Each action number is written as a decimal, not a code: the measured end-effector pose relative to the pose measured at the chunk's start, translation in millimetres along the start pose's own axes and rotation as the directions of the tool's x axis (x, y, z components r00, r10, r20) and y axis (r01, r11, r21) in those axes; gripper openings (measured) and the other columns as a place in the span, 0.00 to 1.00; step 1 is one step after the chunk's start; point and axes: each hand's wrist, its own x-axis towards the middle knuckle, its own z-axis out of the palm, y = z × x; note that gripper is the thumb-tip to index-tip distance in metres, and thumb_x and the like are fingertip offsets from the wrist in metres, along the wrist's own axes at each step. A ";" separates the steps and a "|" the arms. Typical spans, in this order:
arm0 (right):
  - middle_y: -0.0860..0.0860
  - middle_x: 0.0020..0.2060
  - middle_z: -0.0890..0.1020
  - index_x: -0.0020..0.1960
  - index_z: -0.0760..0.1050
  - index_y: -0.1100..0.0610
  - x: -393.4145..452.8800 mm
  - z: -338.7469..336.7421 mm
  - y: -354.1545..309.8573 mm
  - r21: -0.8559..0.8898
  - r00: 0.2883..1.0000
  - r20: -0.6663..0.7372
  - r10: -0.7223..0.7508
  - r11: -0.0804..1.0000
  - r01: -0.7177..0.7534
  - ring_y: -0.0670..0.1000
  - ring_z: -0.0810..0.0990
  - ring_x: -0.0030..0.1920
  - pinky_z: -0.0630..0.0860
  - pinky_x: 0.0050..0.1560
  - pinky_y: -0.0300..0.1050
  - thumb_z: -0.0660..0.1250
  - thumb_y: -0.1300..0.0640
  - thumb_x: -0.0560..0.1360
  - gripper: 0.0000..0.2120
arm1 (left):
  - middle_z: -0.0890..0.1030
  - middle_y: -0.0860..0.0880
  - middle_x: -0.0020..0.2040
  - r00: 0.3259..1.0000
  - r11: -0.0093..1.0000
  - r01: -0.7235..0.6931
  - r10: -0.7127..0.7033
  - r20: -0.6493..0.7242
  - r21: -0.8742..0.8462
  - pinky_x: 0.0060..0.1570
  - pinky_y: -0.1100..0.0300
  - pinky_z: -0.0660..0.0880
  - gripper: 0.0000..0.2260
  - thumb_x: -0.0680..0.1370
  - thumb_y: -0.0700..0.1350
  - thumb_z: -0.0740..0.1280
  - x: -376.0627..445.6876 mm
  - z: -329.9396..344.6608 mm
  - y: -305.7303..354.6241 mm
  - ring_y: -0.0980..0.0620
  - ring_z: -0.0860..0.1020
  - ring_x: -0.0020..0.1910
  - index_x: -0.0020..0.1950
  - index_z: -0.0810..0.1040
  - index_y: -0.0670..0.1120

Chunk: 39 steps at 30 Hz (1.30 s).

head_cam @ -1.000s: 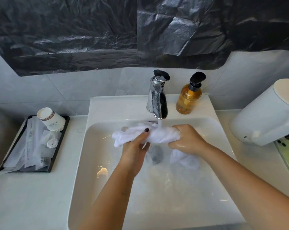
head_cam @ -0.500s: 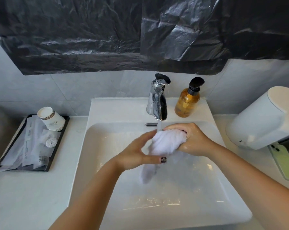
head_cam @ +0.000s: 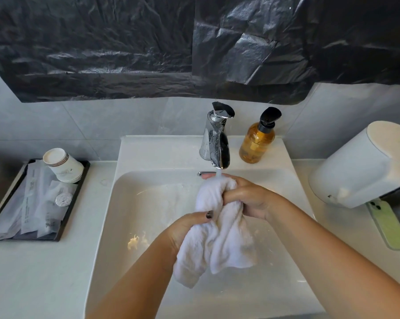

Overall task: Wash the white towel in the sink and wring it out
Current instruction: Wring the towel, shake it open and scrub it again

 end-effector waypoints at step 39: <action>0.40 0.53 0.77 0.60 0.70 0.31 -9.3 83.3 31.2 -0.442 0.551 -0.730 -0.405 0.894 0.072 0.48 0.76 0.57 0.75 0.55 0.48 0.53 0.43 0.78 0.14 | 0.78 0.44 0.50 0.787 0.927 -0.375 0.307 -0.535 -0.020 0.53 0.50 0.71 0.21 0.68 0.59 0.73 61.6 10.3 6.7 0.44 0.78 0.53 0.54 0.79 0.48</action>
